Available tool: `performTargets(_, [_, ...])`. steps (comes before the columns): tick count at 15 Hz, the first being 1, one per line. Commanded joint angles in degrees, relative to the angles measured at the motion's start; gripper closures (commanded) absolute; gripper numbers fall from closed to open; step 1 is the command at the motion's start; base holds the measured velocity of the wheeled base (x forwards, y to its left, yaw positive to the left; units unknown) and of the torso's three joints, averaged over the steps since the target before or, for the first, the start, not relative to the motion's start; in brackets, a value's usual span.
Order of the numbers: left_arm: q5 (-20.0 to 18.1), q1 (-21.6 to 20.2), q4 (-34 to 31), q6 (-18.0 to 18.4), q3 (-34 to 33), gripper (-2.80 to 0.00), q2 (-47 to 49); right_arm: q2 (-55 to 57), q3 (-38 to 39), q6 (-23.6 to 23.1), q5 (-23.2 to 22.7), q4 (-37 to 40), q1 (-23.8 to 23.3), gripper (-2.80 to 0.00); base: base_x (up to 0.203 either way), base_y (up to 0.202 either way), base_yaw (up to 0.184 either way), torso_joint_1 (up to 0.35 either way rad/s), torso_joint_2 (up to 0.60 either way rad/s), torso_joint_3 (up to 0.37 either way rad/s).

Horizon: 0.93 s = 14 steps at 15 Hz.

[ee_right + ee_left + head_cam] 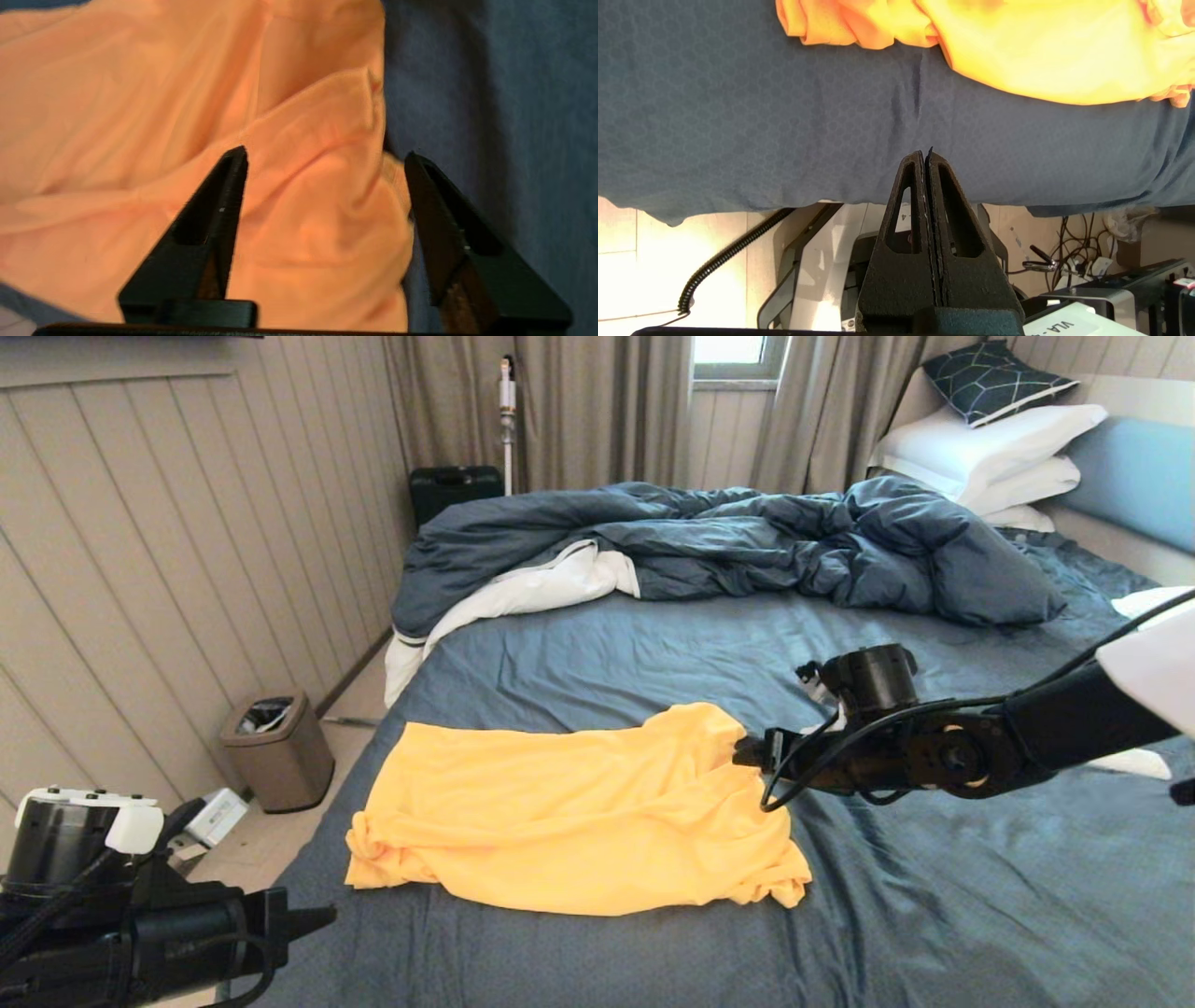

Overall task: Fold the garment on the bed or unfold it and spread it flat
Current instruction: Fold the yellow T-shirt

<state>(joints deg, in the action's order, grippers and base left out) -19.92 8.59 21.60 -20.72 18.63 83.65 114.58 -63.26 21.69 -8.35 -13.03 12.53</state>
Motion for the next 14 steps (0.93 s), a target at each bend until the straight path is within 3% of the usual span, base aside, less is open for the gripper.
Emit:
performTargets(1, [-0.1,0.7,0.0,-0.2,0.2,0.00,-0.4,-3.1,1.0,-0.1,-0.1,1.6,2.6,-2.80,0.000,0.000,0.000,0.000,0.00,0.000])
performTargets(8, [0.1,1.7,-2.0,-0.2,1.7,0.00,-0.2,-2.0,3.6,-0.2,-0.3,2.6,9.0,-2.80,0.000,0.000,0.000,0.000,0.00,0.000])
performTargets(9, [0.1,2.0,-2.0,-0.2,1.7,0.00,-0.2,-1.6,3.8,-0.3,-0.2,2.5,9.8,0.00,0.000,0.000,0.000,0.000,0.00,0.000])
performTargets(14, [0.1,2.7,-2.2,-0.5,1.9,0.00,0.0,-2.5,6.0,-2.5,-0.1,2.5,12.9,0.00,0.000,0.000,0.000,0.000,0.00,0.000])
